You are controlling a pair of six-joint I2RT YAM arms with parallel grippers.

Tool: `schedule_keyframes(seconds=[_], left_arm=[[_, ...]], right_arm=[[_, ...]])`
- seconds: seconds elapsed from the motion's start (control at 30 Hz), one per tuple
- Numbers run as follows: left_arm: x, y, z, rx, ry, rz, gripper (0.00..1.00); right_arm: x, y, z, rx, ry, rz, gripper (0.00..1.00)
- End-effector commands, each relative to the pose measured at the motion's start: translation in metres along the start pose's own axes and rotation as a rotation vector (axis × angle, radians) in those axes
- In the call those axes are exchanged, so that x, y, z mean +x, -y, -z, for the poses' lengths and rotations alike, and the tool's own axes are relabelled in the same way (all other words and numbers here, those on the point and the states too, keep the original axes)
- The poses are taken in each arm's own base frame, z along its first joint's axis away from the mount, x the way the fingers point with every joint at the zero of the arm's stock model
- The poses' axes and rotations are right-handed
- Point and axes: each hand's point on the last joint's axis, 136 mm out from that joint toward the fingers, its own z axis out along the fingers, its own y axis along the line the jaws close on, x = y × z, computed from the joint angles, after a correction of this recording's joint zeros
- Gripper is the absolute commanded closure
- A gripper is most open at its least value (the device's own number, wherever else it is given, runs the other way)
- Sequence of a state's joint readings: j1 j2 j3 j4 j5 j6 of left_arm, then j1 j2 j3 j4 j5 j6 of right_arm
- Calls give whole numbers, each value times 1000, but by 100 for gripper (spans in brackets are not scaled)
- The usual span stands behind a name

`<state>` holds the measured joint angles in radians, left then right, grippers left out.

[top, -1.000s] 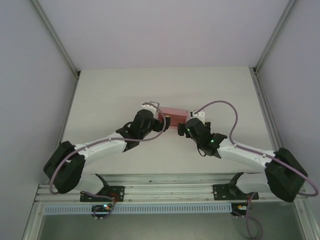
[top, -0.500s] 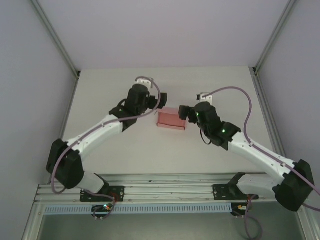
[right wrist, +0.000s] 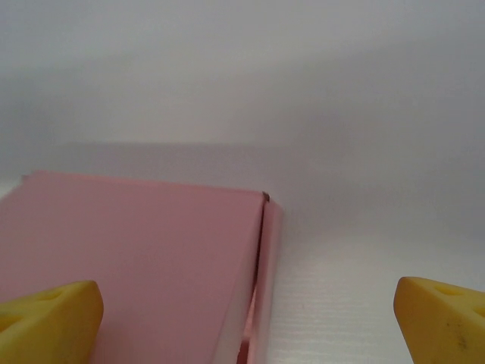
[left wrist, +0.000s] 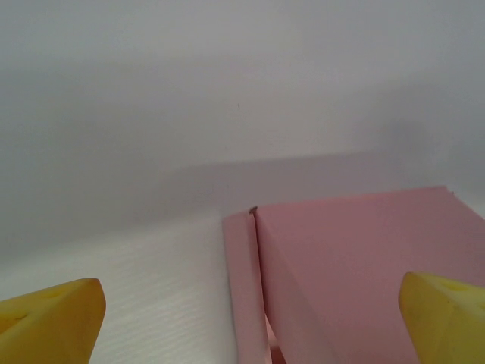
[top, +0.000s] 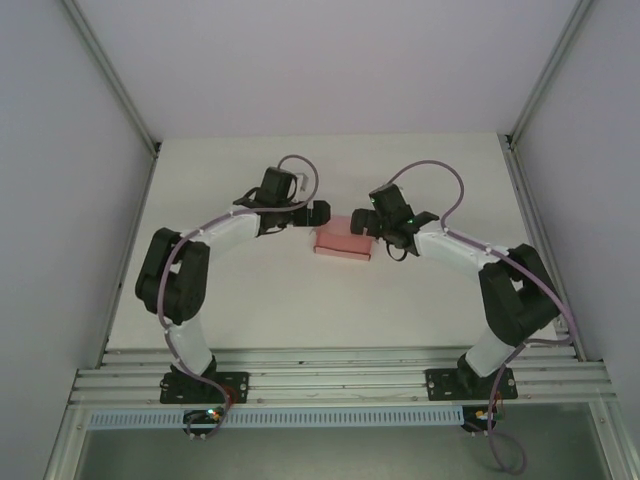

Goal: Assemble paper box

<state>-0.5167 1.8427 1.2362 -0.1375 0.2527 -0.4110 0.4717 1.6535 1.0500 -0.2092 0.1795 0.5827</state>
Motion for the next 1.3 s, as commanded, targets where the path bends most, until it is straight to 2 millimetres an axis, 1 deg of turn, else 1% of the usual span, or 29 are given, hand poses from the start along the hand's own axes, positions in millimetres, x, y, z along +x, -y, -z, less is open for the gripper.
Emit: schedule_keyframes(seconds=[0.0, 0.07, 0.13, 0.3, 0.4, 0.43, 0.47, 0.57, 0.67, 0.7, 0.73, 0.83, 0.9, 0.97, 1.07, 1.17, 1.2, 1.27], left_arm=[[13, 4, -9, 46, -73, 11, 0], [20, 3, -14, 55, -97, 18, 0], [23, 5, -17, 71, -110, 23, 0], [29, 7, -23, 103, -132, 36, 1], [33, 9, -28, 121, -153, 44, 9], [34, 11, -29, 135, -159, 45, 13], [35, 13, -30, 150, -167, 47, 18], [37, 15, -33, 173, -172, 55, 28], [37, 16, -35, 186, -166, 62, 40], [37, 16, -36, 189, -165, 64, 46], [40, 15, -38, 188, -174, 73, 52], [45, 13, -42, 199, -189, 96, 65], [47, 10, -43, 211, -180, 117, 69], [48, 7, -42, 227, -174, 142, 70], [48, 0, -41, 261, -156, 196, 74], [46, -5, -37, 318, -120, 259, 81], [45, -7, -35, 335, -107, 277, 81], [47, -3, -33, 395, -95, 303, 81]], right_arm=[[28, 8, -12, 3, -87, -20, 0], [41, 13, -19, 9, -116, -25, 0], [50, 18, -22, 13, -123, -30, 0], [58, 19, -30, -17, -104, -41, 0], [59, 16, -30, -40, -99, -46, 0], [58, 15, -30, -44, -95, -46, 0], [56, 14, -28, -47, -87, -46, 0], [48, 12, -21, -61, -59, -51, 0], [39, 9, -11, -81, -24, -55, 0], [38, 9, -9, -82, -17, -55, 0], [36, 9, -6, -85, -8, -59, 0], [32, 9, -1, -93, 12, -76, 0], [31, 8, 3, -102, 22, -89, 0], [30, 8, 6, -109, 28, -103, 0], [30, 8, 11, -121, 40, -119, 0], [28, 8, 13, -135, 50, -143, 0], [27, 6, 14, -146, 53, -148, 0], [26, 1, 14, -176, 51, -164, 0]])
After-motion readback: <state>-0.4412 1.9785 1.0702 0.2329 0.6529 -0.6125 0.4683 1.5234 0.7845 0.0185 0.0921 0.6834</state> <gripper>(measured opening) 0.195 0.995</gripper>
